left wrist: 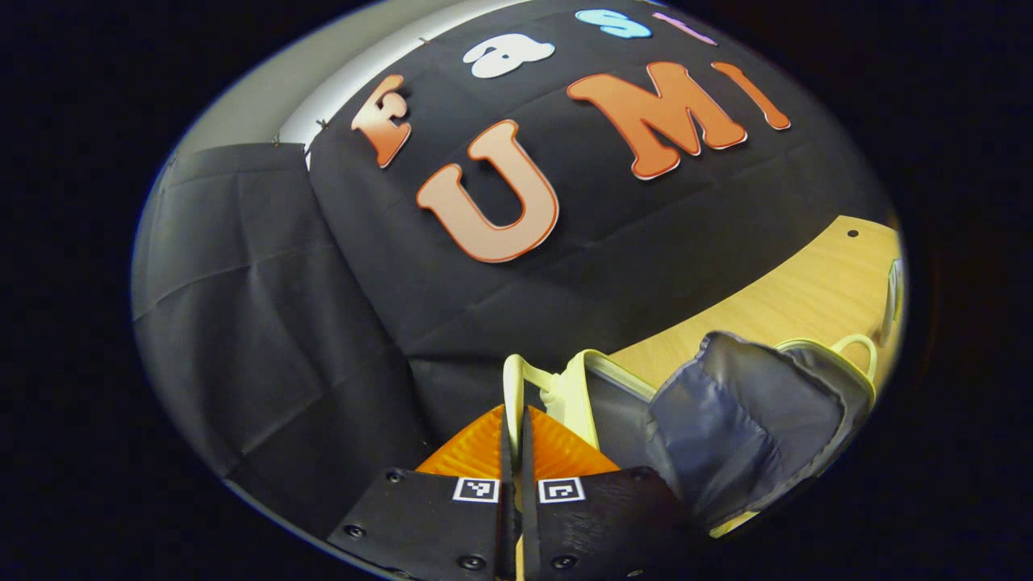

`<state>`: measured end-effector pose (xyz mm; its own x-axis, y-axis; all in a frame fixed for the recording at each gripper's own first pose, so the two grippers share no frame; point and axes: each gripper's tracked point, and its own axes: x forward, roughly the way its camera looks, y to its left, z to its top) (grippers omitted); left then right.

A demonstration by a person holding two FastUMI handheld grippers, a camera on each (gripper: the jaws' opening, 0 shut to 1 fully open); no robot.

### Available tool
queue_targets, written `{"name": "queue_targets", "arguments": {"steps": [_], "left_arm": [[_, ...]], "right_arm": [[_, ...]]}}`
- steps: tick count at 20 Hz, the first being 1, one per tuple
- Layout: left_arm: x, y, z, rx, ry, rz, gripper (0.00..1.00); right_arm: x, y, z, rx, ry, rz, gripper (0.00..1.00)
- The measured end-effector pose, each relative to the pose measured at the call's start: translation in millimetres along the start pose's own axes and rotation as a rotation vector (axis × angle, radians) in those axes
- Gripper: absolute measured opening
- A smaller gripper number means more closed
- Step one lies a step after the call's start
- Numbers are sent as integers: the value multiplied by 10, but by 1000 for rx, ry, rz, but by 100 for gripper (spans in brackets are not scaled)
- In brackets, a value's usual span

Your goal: First open the suitcase, pack the skin care products into it, and then close the suitcase.

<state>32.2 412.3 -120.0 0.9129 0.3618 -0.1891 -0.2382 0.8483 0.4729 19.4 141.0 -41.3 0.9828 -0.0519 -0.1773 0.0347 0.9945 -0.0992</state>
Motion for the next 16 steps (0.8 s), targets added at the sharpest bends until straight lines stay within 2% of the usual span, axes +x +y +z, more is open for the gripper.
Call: {"name": "queue_targets", "arguments": {"steps": [6, 7, 8, 12, 13, 14, 15, 16], "left_arm": [[352, 259, -821, -55, 154, 16, 4], [363, 298, -969, -37, 184, 34, 4], [381, 311, -1103, -35, 214, 35, 9], [432, 374, -1603, -49, 318, 72, 13], [402, 444, -1619, -30, 329, 117, 16], [450, 470, -1525, -28, 301, 129, 19], [386, 461, -1387, -28, 263, 135, 12], [346, 387, -1243, -37, 239, 124, 20]], "right_arm": [[-18, 169, 12, 4, 4, -15, 95], [-22, 170, 17, 7, 5, -21, 95], [-30, 182, 24, 11, 3, -25, 95], [-30, 133, 12, 8, 9, -37, 95], [-26, 123, 7, 10, 12, -39, 95], [-29, 102, 13, 14, 11, -41, 95], [-24, 81, 36, 19, 5, -41, 95], [-12, 63, 46, 20, 2, -42, 95]]}}
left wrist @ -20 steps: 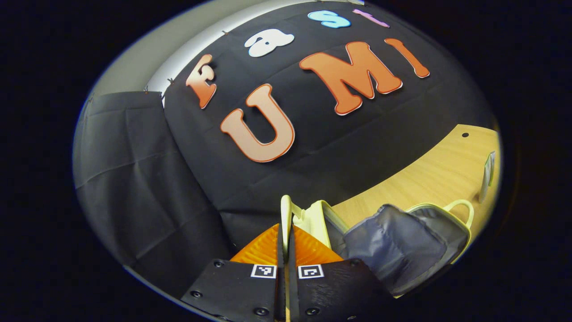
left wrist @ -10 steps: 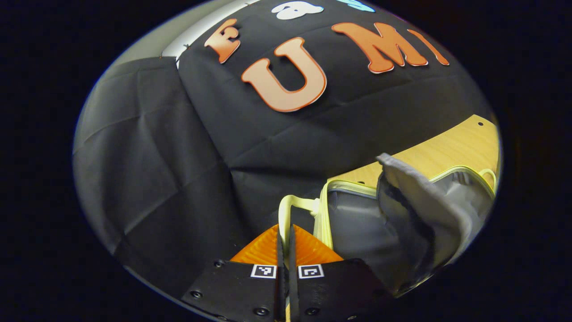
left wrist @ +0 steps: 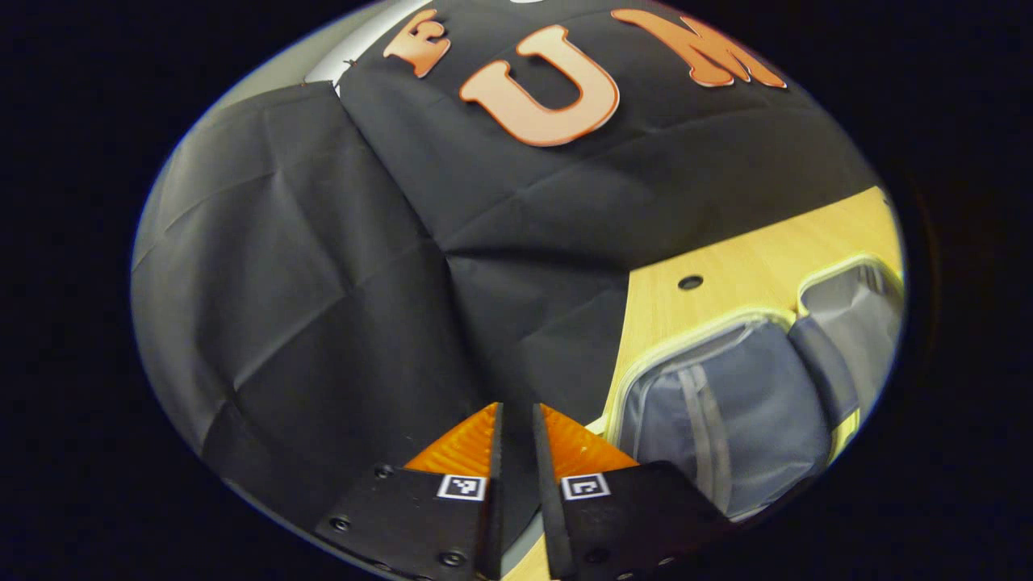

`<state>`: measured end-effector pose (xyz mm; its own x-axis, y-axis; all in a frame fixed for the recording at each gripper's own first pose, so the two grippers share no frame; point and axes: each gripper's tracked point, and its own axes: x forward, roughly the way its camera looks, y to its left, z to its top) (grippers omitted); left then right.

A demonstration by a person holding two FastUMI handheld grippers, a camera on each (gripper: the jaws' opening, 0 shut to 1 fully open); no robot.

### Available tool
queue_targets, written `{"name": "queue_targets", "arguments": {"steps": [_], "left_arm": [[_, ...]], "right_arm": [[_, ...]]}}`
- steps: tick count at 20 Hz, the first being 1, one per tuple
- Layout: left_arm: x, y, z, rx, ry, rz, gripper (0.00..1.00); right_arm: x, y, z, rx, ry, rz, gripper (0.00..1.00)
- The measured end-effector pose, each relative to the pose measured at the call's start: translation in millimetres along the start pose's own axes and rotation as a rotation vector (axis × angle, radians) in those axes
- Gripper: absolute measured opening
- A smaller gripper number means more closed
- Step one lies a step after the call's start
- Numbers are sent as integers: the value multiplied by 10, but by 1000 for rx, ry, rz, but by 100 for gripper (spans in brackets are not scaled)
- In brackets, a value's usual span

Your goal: First open the suitcase, pack the skin care products into it, and then close the suitcase.

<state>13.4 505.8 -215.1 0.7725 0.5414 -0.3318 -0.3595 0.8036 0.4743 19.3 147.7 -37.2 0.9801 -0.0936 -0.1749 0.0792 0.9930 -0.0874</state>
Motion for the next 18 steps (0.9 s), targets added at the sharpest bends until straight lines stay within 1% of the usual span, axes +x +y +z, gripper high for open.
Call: {"name": "queue_targets", "arguments": {"steps": [1, 2, 4, 5, 7, 9, 10, 11, 12, 14, 15, 16, 18], "left_arm": [[-125, -155, 128, -17, -26, -26, 22], [-240, -333, 257, -41, -53, -68, 35], [-476, -727, 551, -74, -121, -145, 55], [-605, -917, 673, -82, -144, -179, 63], [-877, -1290, 961, -103, -192, -260, 65], [-1138, -1653, 1181, -128, -223, -347, 76], [-1275, -1836, 1274, -140, -235, -389, 88], [-1432, -2061, 1305, -150, -239, -434, 84], [-1583, -2267, 1372, -156, -243, -477, 86], [-1817, -2668, 1484, -160, -254, -563, 94], [-1958, -2872, 1512, -159, -260, -602, 94], [-2073, -3055, 1541, -156, -260, -636, 97], [-2338, -3431, 1602, -155, -260, -705, 98]], "right_arm": [[12, -25, 0, -2, 1, -1, 95], [15, -56, -29, -4, 2, -3, 95], [43, -127, -66, -3, 9, -4, 95], [48, -171, -80, -3, 13, -5, 95], [51, -271, -121, -2, 15, -4, 95], [58, -385, -147, -7, 17, -5, 95], [68, -456, -181, -8, 21, -6, 95], [70, -511, -199, -5, 25, -5, 95], [78, -589, -215, -3, 26, -8, 95], [81, -732, -243, -3, 29, -10, 96], [80, -804, -258, -5, 33, -11, 96], [75, -881, -277, -10, 34, -13, 96], [65, -1024, -319, -16, 40, -12, 96]]}}
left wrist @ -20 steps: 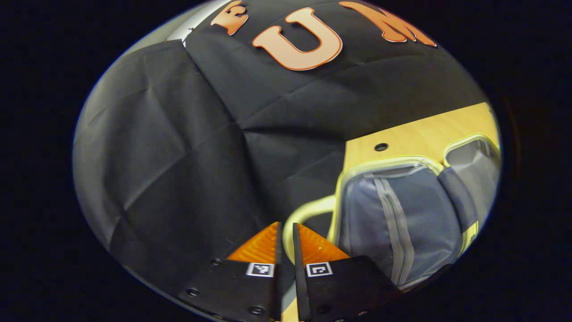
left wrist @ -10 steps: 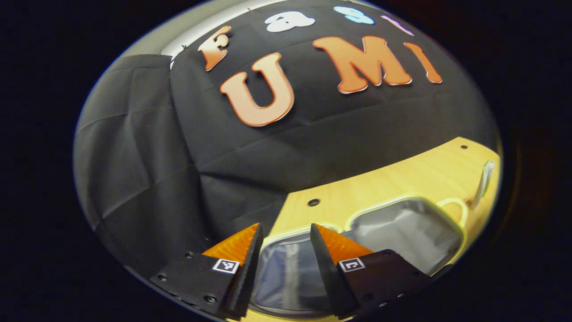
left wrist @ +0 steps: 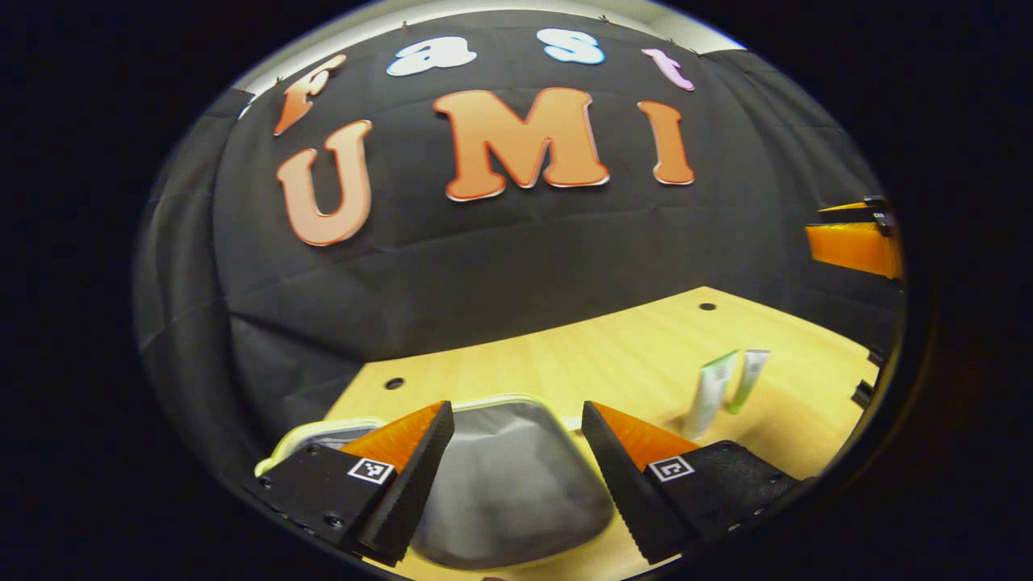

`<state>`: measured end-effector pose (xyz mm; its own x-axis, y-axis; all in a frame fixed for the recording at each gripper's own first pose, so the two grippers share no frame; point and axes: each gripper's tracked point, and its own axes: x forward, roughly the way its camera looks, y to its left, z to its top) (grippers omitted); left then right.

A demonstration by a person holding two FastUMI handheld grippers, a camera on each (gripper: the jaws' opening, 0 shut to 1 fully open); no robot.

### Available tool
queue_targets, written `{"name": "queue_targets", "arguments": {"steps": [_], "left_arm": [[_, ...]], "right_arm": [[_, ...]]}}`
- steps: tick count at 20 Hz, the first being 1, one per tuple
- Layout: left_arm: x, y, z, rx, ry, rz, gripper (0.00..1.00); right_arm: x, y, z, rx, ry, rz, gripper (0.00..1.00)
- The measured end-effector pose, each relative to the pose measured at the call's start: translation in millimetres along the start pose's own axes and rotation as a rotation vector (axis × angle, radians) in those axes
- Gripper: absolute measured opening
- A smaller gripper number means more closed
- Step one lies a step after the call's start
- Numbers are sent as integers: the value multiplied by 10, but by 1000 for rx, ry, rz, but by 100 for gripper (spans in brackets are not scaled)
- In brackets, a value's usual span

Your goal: First open the suitcase, pack the skin care products into it, and then close the suitcase.

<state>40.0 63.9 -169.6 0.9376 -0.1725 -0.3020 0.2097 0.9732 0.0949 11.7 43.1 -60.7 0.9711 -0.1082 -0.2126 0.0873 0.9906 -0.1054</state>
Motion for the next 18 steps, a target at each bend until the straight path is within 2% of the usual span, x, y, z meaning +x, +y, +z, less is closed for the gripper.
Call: {"name": "queue_targets", "arguments": {"steps": [5, 9, 13, 16, 18], "left_arm": [[202, -962, -108, -18, 22, -150, 99], [361, -1514, -350, 4, 81, -227, 98], [575, -1848, -678, 28, 153, -243, 98], [746, -1985, -869, 10, 207, -241, 88], [892, -2079, -951, -1, 228, -244, 88]], "right_arm": [[-30, -370, -126, -14, 28, -13, 96], [-68, -637, -249, -20, 54, -26, 96], [-43, -748, -465, -4, 104, 0, 95], [17, -770, -549, 8, 123, 31, 96], [47, -796, -614, 4, 139, 52, 96]]}}
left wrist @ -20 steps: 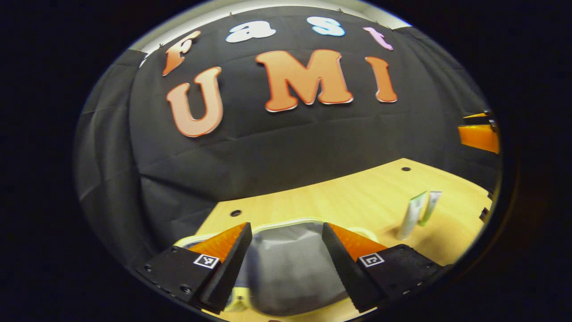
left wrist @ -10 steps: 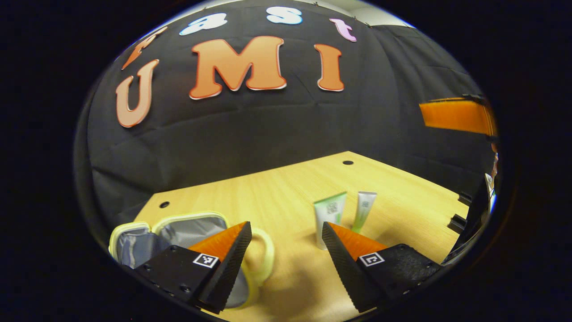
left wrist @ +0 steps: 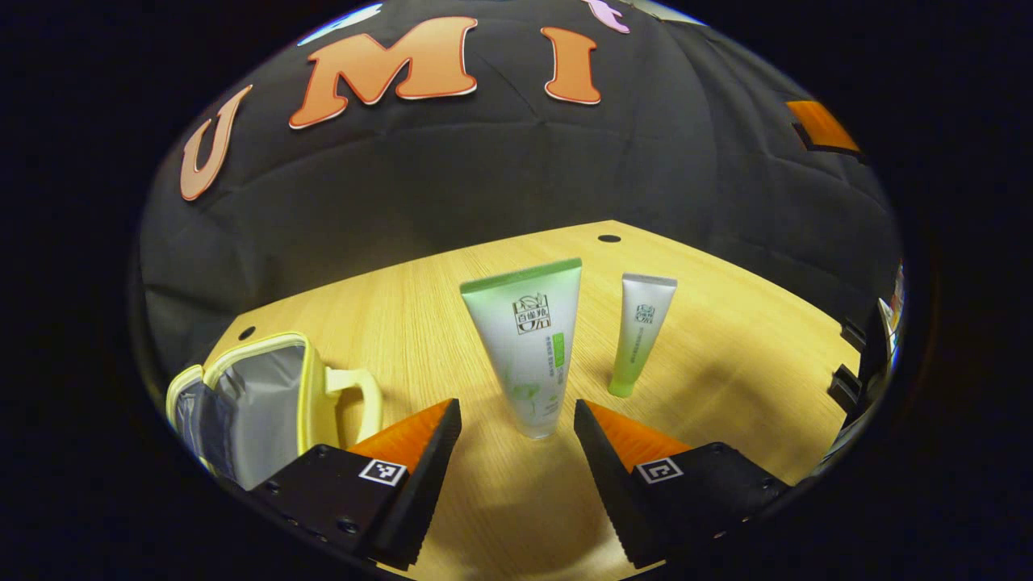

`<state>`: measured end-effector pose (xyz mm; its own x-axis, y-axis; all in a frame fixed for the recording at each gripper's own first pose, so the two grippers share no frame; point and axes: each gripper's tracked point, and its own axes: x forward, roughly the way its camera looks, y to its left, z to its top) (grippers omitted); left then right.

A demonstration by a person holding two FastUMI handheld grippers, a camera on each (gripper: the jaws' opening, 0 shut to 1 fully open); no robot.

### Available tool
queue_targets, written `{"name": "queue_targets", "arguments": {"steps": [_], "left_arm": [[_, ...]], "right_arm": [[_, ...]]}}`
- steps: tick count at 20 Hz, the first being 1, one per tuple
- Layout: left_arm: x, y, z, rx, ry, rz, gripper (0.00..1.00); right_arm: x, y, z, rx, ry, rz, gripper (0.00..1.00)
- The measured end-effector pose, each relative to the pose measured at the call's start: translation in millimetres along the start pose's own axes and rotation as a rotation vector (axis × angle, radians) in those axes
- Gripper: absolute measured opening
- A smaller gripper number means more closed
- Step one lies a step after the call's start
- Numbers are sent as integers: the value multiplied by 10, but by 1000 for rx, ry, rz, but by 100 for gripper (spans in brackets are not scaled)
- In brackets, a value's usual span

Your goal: First open the suitcase, pack the skin care products into it, and then close the suitcase.

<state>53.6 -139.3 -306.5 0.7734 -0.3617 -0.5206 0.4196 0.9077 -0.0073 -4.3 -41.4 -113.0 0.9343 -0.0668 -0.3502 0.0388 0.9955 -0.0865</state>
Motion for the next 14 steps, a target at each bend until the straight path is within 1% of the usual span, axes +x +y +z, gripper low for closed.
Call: {"name": "queue_targets", "arguments": {"steps": [1, 2, 3, 4, 6, 7, 8, 9, 10, 11, 12, 13, 14], "left_arm": [[71, 10, -30, -4, 7, 9, 84], [139, -27, -35, -18, 8, -1, 76], [207, -55, -16, -28, 8, 0, 71], [242, -85, 3, -29, 10, -6, 61], [315, -96, 18, -7, 20, -1, 51], [291, -106, 20, -4, 28, -6, 51], [282, -104, 31, -10, 33, -15, 45], [241, -87, 42, -12, 43, -11, 46], [248, -15, 95, -6, 24, 20, 41], [154, 117, 179, 8, 4, 80, 35], [123, 299, 362, 10, -52, 147, 19], [114, 348, 332, 1, -45, 157, 2], [76, 368, 213, -20, 3, 178, 1]], "right_arm": [[28, -18, -35, -2, 9, 7, 96], [49, -28, -70, -2, 20, 15, 96], [70, -37, -103, 1, 29, 22, 96], [94, -48, -150, 3, 40, 30, 96], [148, -28, -281, 15, 65, 51, 96], [183, 3, -348, 19, 81, 66, 96], [219, 33, -412, 19, 91, 80, 96], [269, 64, -456, 17, 98, 93, 96], [316, 84, -505, 16, 106, 105, 96], [355, 119, -557, 16, 115, 119, 96], [401, 133, -616, 15, 126, 130, 96], [448, 160, -698, 15, 147, 143, 96], [484, 184, -776, 13, 176, 151, 96]]}}
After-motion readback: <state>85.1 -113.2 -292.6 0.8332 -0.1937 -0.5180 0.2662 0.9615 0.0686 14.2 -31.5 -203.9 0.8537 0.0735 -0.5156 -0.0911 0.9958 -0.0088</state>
